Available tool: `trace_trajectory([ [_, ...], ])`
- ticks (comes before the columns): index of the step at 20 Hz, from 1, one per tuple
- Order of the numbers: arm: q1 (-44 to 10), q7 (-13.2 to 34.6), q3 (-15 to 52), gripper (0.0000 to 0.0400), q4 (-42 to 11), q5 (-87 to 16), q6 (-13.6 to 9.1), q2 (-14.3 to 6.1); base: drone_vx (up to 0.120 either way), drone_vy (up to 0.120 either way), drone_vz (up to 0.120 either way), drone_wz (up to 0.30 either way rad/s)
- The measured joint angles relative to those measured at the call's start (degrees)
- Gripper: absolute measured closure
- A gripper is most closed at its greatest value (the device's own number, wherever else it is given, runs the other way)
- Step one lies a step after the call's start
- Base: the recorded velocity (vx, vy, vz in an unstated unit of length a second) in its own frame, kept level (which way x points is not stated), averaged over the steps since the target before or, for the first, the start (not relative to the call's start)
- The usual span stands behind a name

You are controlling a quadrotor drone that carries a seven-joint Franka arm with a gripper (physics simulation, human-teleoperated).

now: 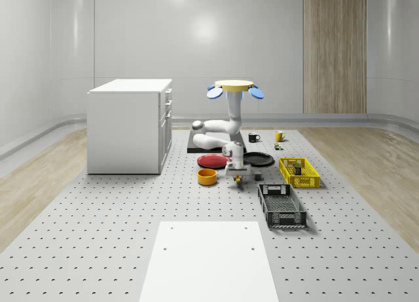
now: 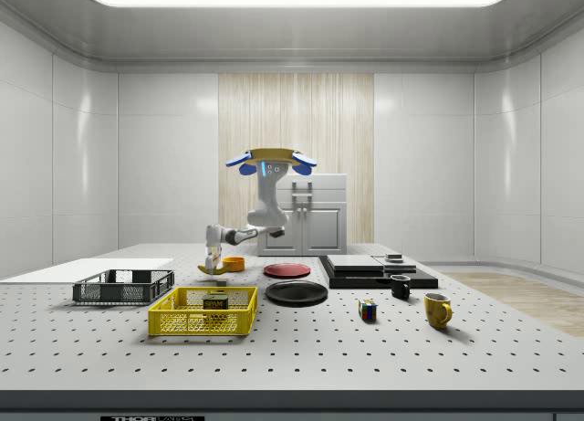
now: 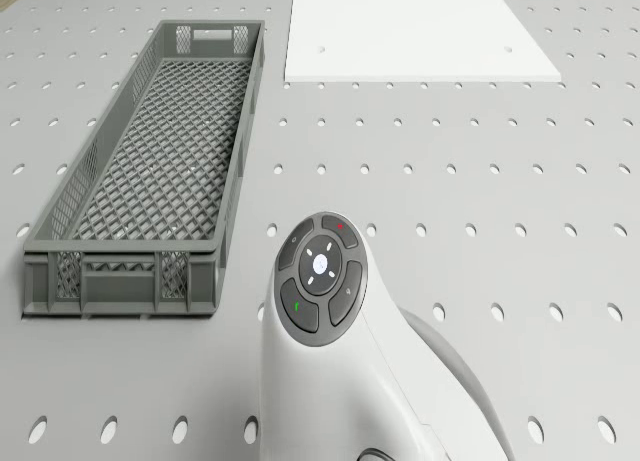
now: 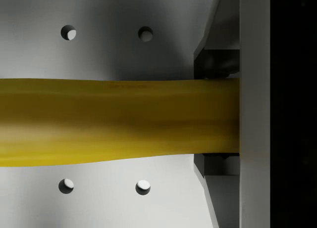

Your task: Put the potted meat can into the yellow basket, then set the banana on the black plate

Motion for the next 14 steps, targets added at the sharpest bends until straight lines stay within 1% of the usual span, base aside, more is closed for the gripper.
trace_trajectory([
  [7, 0.4, 0.4, 2.1, 0.0211, -0.8, 1.9, -1.1, 0.1, 0.0, 0.0, 0.12, 0.0],
  [8, 0.4, 0.4, 2.3, 0.0211, -0.8, 2.1, -1.2, 0.1, 0.0, 0.04, 0.12, 0.0],
  [9, 0.4, 0.4, 2.4, 0.0211, -0.9, 2.1, -1.2, 0.1, -0.04, 0.12, 0.12, 0.0],
  [11, 0.4, 0.4, 2.5, 0.0211, -0.9, 2.3, -1.3, 0.1, -0.12, 0.12, 0.12, 0.0],
  [14, 0.4, 0.5, 2.7, 0.0211, -0.9, 2.4, -1.3, 0.1, -0.12, 0.12, 0.0, 0.0],
])
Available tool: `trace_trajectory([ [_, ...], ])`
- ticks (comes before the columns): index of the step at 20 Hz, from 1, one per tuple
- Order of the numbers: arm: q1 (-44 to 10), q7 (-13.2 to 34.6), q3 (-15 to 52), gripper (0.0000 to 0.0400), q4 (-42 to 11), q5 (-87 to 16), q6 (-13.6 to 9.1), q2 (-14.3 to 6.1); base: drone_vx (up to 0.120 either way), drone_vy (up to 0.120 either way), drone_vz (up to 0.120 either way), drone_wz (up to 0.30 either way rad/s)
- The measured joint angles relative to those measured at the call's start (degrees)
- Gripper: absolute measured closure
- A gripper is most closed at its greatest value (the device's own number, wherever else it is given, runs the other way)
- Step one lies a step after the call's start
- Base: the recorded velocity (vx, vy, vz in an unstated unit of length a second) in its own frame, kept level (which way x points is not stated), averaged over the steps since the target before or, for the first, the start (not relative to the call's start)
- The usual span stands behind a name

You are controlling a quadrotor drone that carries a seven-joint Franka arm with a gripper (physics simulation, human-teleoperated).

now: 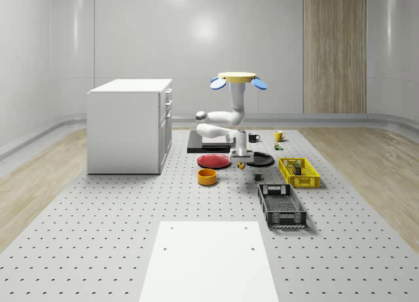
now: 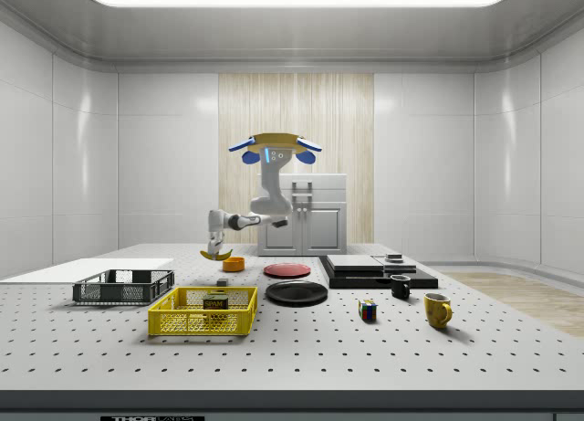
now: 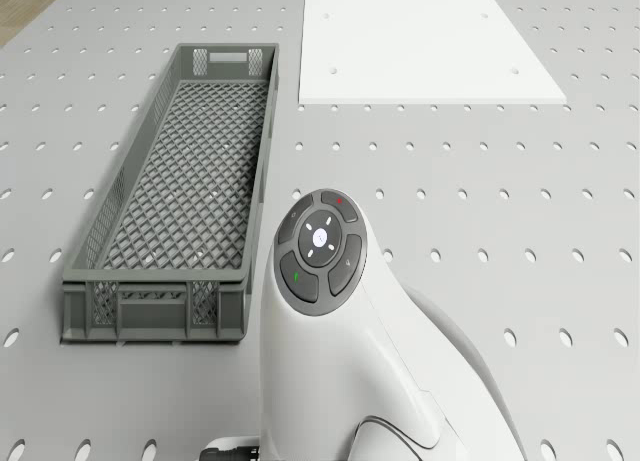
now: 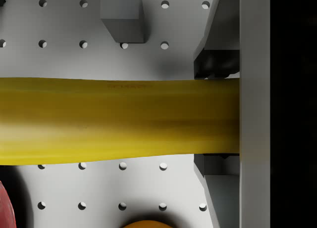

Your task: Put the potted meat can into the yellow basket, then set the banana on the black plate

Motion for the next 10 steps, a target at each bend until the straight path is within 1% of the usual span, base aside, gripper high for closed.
trace_trajectory([
  [10, 0.0, 0.1, 0.1, 0.0211, 0.0, 0.1, 0.0, -0.1, -0.12, 0.12, 0.0, 0.0],
])
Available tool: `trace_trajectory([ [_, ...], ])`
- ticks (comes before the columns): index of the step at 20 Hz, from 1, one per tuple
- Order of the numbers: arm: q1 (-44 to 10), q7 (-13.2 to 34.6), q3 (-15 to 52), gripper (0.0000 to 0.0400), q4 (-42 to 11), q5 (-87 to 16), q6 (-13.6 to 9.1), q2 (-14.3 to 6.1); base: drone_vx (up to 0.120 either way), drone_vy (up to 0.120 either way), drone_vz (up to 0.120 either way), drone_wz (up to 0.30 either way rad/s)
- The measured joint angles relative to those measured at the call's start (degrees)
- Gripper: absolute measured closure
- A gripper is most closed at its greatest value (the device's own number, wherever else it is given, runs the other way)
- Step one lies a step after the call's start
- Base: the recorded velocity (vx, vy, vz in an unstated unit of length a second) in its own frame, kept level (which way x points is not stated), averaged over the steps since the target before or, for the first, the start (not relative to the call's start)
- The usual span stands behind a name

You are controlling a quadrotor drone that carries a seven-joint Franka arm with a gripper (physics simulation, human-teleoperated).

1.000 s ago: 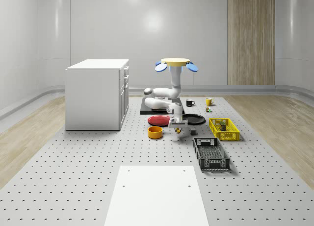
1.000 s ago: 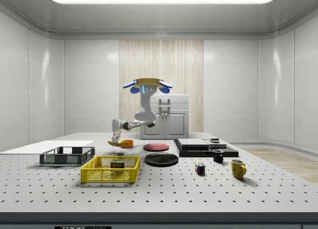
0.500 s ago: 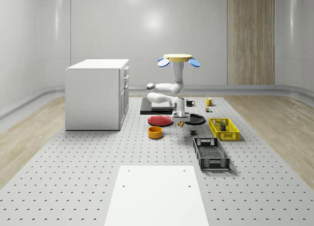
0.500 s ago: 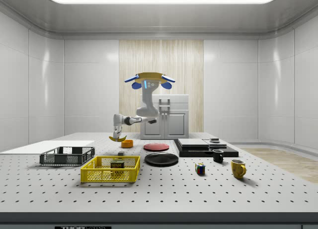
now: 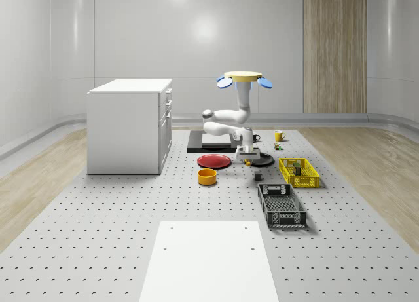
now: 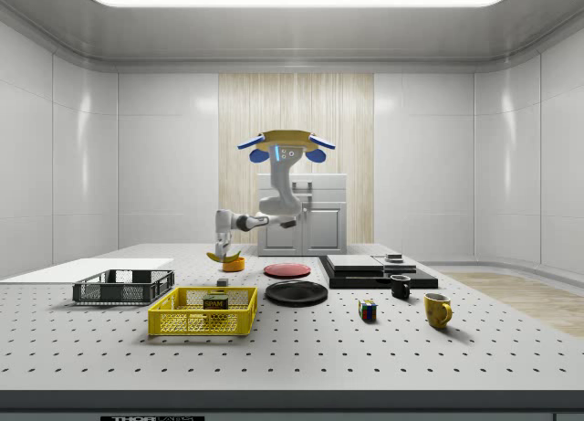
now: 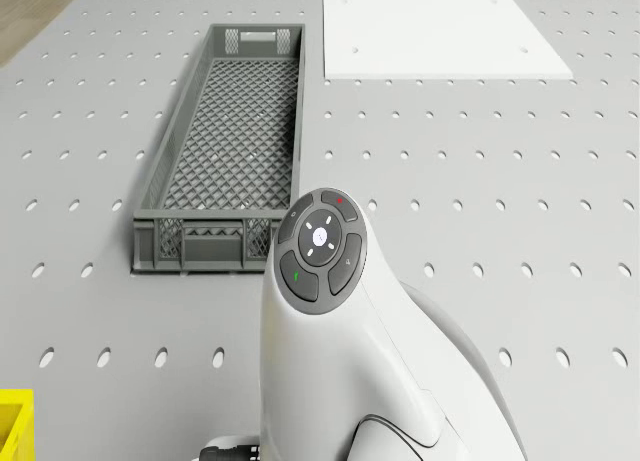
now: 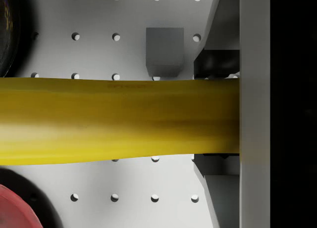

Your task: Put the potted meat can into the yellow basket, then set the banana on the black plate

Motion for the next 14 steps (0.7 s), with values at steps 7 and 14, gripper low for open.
trace_trajectory([
  [7, 0.0, 0.0, 0.0, 0.0211, 0.0, 0.0, 0.0, 0.0, -0.12, 0.12, 0.0, 0.0],
  [14, 0.0, 0.0, 0.0, 0.0211, 0.0, 0.0, 0.1, -0.1, -0.12, 0.12, 0.0, 0.0],
])
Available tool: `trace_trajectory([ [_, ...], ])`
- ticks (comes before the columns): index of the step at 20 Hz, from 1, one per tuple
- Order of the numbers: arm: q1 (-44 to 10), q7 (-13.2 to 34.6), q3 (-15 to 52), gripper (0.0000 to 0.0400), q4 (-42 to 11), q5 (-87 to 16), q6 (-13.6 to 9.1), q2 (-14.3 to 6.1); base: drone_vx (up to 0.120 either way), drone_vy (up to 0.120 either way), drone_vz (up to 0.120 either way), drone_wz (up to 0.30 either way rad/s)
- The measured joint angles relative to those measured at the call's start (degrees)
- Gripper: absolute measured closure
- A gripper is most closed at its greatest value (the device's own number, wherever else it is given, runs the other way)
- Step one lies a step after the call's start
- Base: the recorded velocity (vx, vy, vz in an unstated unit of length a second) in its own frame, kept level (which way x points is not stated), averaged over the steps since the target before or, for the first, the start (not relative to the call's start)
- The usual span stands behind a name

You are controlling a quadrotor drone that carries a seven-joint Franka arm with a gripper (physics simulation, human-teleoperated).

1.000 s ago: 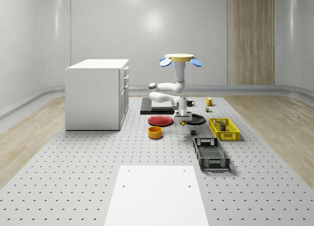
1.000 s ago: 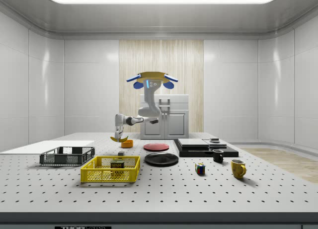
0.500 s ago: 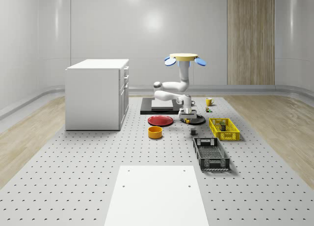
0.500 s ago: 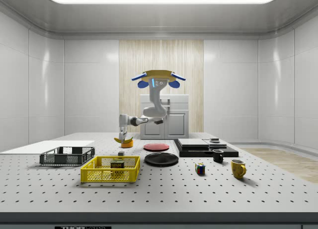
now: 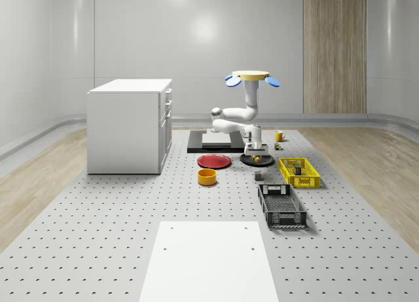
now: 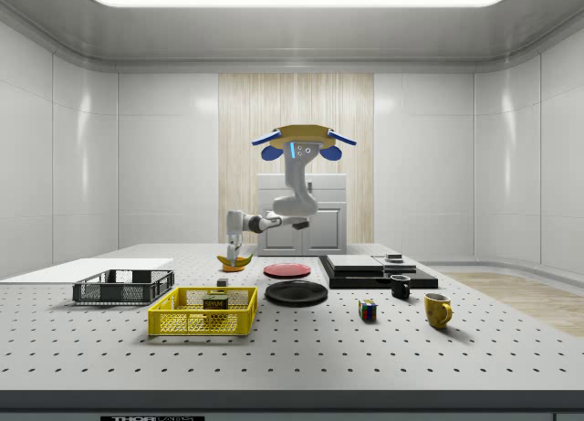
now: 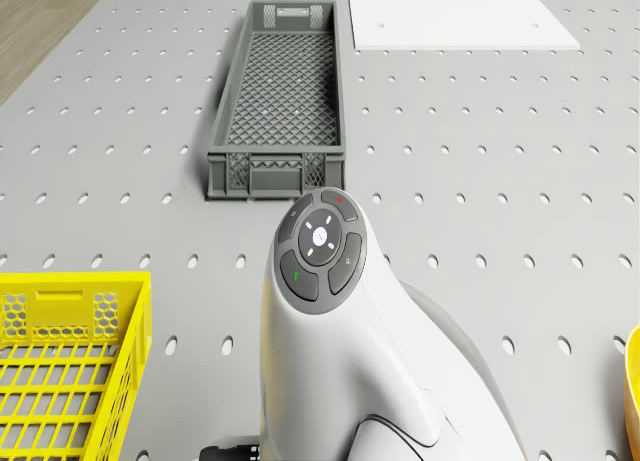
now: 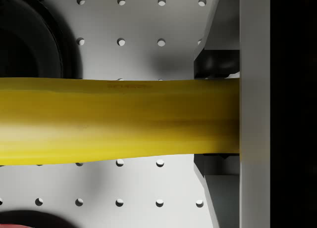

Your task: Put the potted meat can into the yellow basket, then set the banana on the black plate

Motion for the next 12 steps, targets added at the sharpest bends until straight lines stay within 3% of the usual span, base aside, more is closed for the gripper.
trace_trajectory([
  [9, 0.0, 0.0, 0.0, 0.0211, 0.0, 0.0, 0.0, 0.0, -0.12, 0.12, 0.0, 0.0],
  [12, 0.0, 0.0, 0.0, 0.0211, 0.0, 0.0, 0.1, -0.1, -0.12, 0.0, 0.0, 0.0],
])
